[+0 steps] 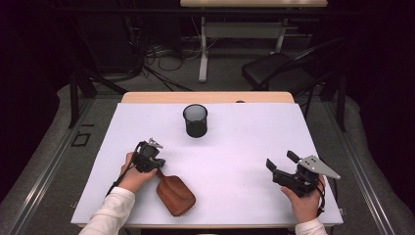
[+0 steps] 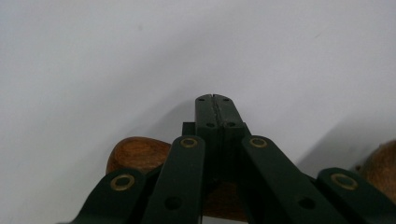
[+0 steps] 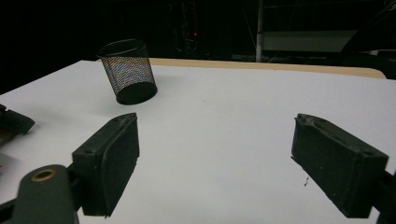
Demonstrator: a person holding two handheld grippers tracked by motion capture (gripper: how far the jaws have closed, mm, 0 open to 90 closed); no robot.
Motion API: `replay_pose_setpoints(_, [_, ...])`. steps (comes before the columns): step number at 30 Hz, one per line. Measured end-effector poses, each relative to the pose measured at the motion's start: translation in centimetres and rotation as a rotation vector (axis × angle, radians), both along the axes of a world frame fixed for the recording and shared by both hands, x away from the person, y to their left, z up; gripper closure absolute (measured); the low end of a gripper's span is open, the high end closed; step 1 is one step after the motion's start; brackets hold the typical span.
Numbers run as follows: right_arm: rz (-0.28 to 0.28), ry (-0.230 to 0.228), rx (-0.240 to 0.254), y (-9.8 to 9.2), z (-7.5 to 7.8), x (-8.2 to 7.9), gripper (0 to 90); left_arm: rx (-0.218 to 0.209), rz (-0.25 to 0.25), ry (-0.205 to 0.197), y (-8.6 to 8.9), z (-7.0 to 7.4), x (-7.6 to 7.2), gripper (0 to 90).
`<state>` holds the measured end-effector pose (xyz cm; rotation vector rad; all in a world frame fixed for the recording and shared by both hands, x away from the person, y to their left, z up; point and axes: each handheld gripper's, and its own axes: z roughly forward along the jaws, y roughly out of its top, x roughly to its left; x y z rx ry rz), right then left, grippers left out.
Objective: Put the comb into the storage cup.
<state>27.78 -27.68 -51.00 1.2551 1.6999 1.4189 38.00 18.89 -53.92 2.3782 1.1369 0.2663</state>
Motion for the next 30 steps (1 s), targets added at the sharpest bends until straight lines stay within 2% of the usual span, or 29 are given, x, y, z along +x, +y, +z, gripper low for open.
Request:
replay_pose_setpoints(7, [-0.001,-0.004,-0.001,0.1,0.0,0.0,14.9,-0.002,0.034,0.0,2.4,-0.2,-1.3,90.0])
replay_pose_setpoints(10, [0.0,-0.002,-0.005,0.2,0.0,0.0,14.9,-0.029,0.048,0.003,3.6,-0.1,-2.1,90.0])
replay_pose_setpoints(16, [0.001,-0.004,-0.001,0.1,0.0,0.0,14.9,-0.041,0.057,0.005,5.1,-0.2,-3.7,90.0])
replay_pose_setpoints(23, [0.002,-0.001,-0.003,0.2,0.0,0.0,14.9,-0.047,0.057,0.01,5.9,-0.3,-5.9,90.0])
replay_pose_setpoints(30, [0.002,-0.002,-0.005,0.2,0.0,0.0,15.0,-0.052,0.041,0.01,6.1,-0.4,-7.4,90.0])
